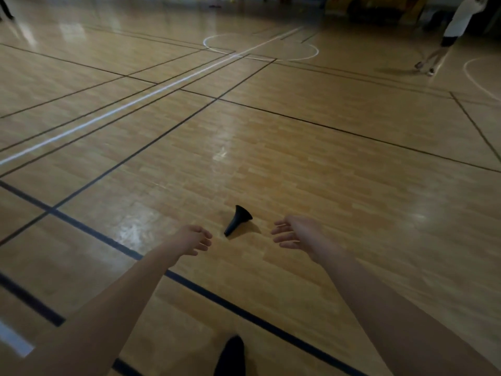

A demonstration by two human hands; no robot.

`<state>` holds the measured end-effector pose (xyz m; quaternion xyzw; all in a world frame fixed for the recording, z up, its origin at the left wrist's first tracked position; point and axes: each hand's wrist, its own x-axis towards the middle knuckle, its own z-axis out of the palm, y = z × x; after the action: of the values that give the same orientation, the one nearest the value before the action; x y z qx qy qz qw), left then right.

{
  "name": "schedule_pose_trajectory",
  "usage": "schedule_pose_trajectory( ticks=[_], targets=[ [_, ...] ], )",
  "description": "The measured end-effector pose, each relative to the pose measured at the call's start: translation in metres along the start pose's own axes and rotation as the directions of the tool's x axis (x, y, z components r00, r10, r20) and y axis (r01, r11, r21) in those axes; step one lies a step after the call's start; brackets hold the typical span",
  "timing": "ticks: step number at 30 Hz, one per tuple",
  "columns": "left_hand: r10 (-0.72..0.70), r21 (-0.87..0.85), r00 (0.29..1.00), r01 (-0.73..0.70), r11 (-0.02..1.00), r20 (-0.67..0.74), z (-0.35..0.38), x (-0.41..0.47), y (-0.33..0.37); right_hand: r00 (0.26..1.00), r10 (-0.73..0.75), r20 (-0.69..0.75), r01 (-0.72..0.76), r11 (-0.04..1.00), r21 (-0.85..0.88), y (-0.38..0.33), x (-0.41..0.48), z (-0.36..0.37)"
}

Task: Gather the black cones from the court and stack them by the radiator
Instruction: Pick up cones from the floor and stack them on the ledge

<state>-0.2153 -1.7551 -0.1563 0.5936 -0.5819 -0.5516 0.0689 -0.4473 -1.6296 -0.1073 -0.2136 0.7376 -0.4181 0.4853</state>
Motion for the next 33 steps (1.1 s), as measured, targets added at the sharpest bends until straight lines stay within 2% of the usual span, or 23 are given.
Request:
schedule_pose_trajectory(
  ticks=[7,13,21,24,28,33],
  targets=[
    [-0.084,-0.052,0.996,0.084,0.995,-0.011,-0.029,0.128,0.053,0.997,0.076,-0.014,-0.078,0.992,-0.103,-0.082,0.139,0.005],
    [-0.095,-0.077,0.995,0.094,0.993,-0.009,-0.035,0.208,0.115,0.996,0.074,0.053,-0.070,0.995,-0.065,-0.132,0.244,-0.003],
    [-0.173,-0.164,0.981,0.157,0.974,-0.090,-0.006,0.330,0.169,0.984,0.114,0.139,-0.094,0.986,-0.140,-0.182,0.418,-0.032],
    [-0.249,-0.215,0.961,0.219,0.952,-0.122,0.007,0.379,0.188,0.976,0.134,0.173,-0.096,0.973,-0.212,-0.205,0.492,-0.036],
    [-0.312,-0.242,0.944,0.278,0.930,-0.112,0.017,0.435,0.192,0.956,0.182,0.231,-0.105,0.945,-0.308,-0.213,0.573,-0.016],
    [-0.419,-0.328,0.897,0.357,0.875,-0.139,0.025,0.522,0.162,0.939,0.222,0.262,-0.105,0.912,-0.396,-0.186,0.668,0.021]
  ],
)
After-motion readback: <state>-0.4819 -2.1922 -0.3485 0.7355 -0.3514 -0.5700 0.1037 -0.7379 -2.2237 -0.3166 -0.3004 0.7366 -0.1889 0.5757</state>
